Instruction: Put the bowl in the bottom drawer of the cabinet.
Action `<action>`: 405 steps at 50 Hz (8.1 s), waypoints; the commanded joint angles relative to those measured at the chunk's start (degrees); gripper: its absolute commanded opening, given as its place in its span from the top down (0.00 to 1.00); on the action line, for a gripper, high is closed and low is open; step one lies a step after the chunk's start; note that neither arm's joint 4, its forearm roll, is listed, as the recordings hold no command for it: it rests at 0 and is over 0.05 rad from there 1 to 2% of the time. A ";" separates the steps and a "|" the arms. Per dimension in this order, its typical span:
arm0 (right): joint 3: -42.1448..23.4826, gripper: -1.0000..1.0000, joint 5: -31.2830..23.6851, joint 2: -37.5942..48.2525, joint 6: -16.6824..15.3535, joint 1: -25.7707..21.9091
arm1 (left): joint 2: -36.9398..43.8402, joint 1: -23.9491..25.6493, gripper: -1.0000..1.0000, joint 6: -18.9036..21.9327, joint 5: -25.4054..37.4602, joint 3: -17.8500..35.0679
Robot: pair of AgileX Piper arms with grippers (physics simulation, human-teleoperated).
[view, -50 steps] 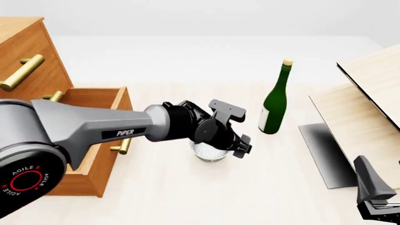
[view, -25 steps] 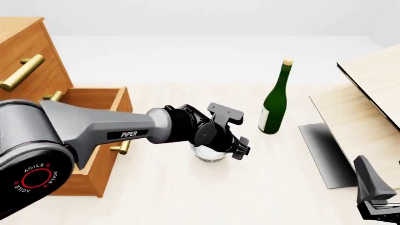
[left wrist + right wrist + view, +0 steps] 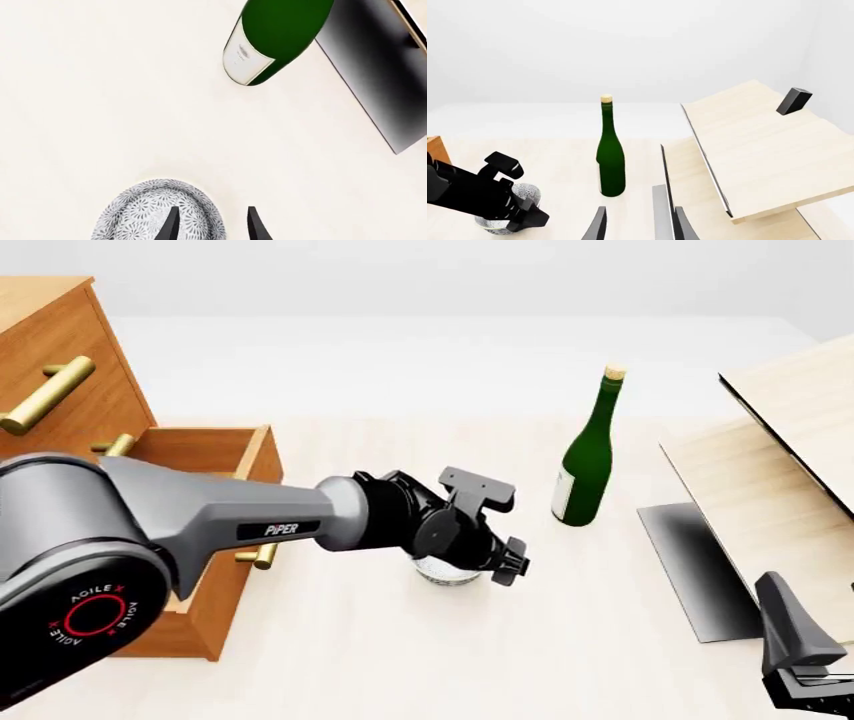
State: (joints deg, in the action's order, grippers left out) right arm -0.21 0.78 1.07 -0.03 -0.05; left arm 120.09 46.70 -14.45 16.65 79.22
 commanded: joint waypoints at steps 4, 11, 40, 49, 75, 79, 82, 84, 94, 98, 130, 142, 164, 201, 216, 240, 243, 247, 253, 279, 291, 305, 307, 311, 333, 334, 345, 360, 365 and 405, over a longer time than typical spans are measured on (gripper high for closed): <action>0.00 0.00 0.00 -0.01 0.00 0.00 | 0.56 -0.08 0.00 -0.54 -0.80 -0.42; 0.00 0.00 0.00 0.00 0.00 0.01 | 0.42 0.17 0.00 -0.90 -1.25 -0.85; 0.00 0.00 0.01 0.02 0.00 0.00 | 0.45 1.38 0.00 -1.75 -2.13 -1.63; 0.00 0.00 0.00 0.01 0.00 0.00 | -0.30 1.69 1.00 -0.25 -2.51 -2.24; 0.00 0.00 0.00 -0.01 0.02 0.02 | -4.77 -0.70 1.00 2.87 -2.90 -3.49; 0.00 0.00 0.00 0.00 0.01 0.01 | -6.06 -1.14 1.00 3.29 -2.32 -3.37; 0.00 0.00 0.00 0.01 0.00 0.00 | -6.77 -1.60 1.00 3.88 -1.73 -2.95; 0.00 0.00 -0.01 -0.02 0.01 0.00 | -7.33 -1.76 1.00 4.24 -1.40 -2.82; 0.00 0.00 0.00 0.00 0.01 0.00 | -10.06 -2.75 1.00 5.54 -0.63 -3.01; 0.00 0.00 0.00 0.00 0.00 0.00 | -10.92 -3.16 1.00 5.90 -0.68 -3.44; 0.00 0.00 0.00 0.01 0.00 0.00 | -22.94 -5.41 1.00 6.31 -4.42 -11.20; 0.00 0.00 0.00 -0.01 -0.01 0.00 | -27.67 -7.01 1.00 7.26 -0.47 -9.74; 0.00 0.00 0.00 0.00 -0.01 0.01 | -34.91 -12.17 1.00 9.23 -1.45 -15.67; 0.00 0.00 0.00 -0.01 0.00 0.00 | -44.61 -20.42 1.00 10.73 -2.40 -23.42; 0.00 0.00 -0.01 -0.02 0.01 0.01 | -49.38 -24.05 1.00 11.15 -1.26 -26.03; 0.00 0.00 0.00 -0.01 -0.01 0.00 | -56.17 -29.85 1.00 12.61 0.78 -28.12; 0.00 0.00 -0.01 -0.01 0.02 0.01 | -56.68 -30.24 1.00 12.60 0.70 -28.59; 0.00 0.00 0.00 0.00 0.01 0.00 | -57.67 -30.83 1.00 12.43 0.93 -29.35; -0.24 0.00 1.85 2.08 0.03 -0.01 | -59.14 -31.88 1.00 12.07 0.89 -30.78; 0.04 0.00 0.80 0.78 0.02 -0.01 | -60.64 -32.69 1.00 5.60 -2.98 -36.87; 0.05 0.00 1.37 1.34 0.02 -0.01 | -60.42 -33.52 1.00 5.48 -4.56 -38.06; 0.01 0.00 1.59 1.60 0.02 -0.01 | -59.25 -34.48 1.00 5.42 -6.38 -39.49; 0.00 0.00 1.64 1.66 0.02 -0.01 | -59.03 -34.39 1.00 5.17 -6.60 -39.61; 0.00 0.00 1.66 1.68 0.01 0.00 | -58.77 -34.64 1.00 4.98 -6.95 -39.97; 0.00 0.00 1.67 1.70 0.01 -0.01 | -57.20 -37.20 1.00 4.14 -8.77 -41.66; 0.00 0.00 1.67 1.69 0.01 -0.01 | -57.18 -37.20 1.00 4.14 -8.82 -41.68; 0.00 0.00 1.68 1.71 0.01 -0.02 | -56.36 -38.69 1.00 3.86 -10.12 -42.74; 0.00 0.00 1.67 1.70 0.02 -0.02 | -57.32 -40.27 1.00 2.65 -8.65 -42.75; 0.00 0.00 1.67 1.70 0.02 0.00 | -56.11 -40.17 1.00 1.84 -10.23 -43.56; 0.00 0.00 1.67 1.70 0.02 -0.02 | -50.76 -42.28 1.00 1.17 -14.61 -45.32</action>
State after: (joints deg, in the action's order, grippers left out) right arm -0.22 2.45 2.77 -0.02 -0.07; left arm 67.80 5.03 -13.65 3.42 33.97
